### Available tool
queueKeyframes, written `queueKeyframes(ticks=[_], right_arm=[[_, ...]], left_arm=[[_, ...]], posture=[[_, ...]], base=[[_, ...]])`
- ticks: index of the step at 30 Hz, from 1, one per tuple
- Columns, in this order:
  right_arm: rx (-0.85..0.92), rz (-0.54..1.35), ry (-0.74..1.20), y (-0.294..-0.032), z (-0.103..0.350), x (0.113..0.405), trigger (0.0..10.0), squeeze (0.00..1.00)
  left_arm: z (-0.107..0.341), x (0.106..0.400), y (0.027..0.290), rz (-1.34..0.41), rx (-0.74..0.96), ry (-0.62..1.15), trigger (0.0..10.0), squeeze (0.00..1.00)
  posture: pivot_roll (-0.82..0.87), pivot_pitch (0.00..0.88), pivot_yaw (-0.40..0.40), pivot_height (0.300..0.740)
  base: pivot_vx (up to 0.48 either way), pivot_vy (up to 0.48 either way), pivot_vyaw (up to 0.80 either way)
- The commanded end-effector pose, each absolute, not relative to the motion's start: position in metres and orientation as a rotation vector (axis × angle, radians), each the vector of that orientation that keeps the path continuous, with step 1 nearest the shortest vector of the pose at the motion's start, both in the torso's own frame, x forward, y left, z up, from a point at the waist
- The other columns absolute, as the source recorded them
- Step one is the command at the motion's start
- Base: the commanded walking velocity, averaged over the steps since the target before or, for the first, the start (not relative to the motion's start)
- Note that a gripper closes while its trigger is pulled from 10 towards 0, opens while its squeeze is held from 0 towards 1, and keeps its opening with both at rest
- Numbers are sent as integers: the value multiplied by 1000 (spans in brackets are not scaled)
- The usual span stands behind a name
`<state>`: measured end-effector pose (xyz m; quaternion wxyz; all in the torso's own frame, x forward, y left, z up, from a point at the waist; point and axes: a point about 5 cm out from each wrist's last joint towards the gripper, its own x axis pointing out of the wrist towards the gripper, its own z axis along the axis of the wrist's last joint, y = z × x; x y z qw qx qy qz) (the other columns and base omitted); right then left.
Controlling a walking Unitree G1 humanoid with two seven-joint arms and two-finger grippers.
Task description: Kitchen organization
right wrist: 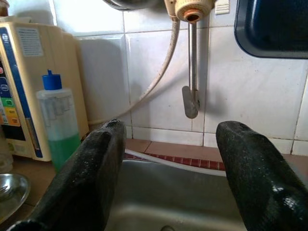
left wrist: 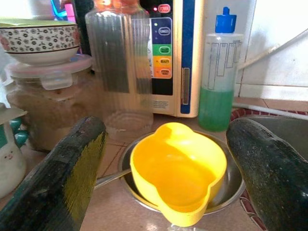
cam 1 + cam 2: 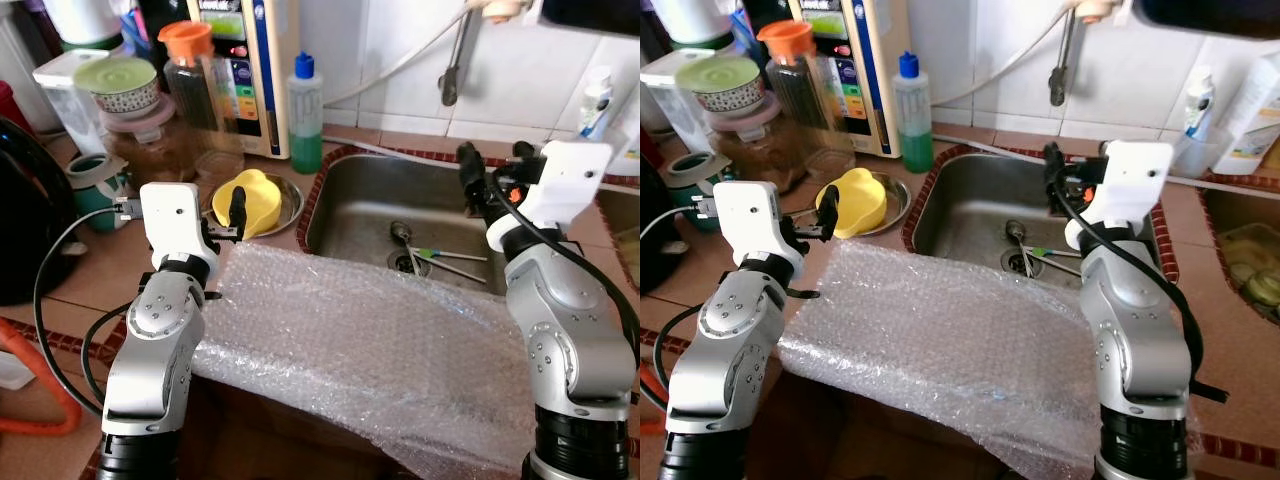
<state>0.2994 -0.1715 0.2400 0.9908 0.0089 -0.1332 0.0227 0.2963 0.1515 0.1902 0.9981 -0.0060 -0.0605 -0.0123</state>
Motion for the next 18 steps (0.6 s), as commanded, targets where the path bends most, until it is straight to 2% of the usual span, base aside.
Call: queueKeyframes(ticks=[1,12,18], right_arm=[[20,42,-283,-172,244,299,10000,0],[21,51,-279,-170,244,301,10000,0],[9,64,-267,-171,242,299,10000,0]], left_arm=[[192,298,153,-20,-10,-121,10000,0],[189,304,164,42,-45,-100,10000,0],[196,306,179,167,-27,-135,10000,0]], posture=[[-26,91,66,740],[-25,92,57,740],[-26,96,48,740]], base=[[0,0,0],[0,0,0],[0,0,0]])
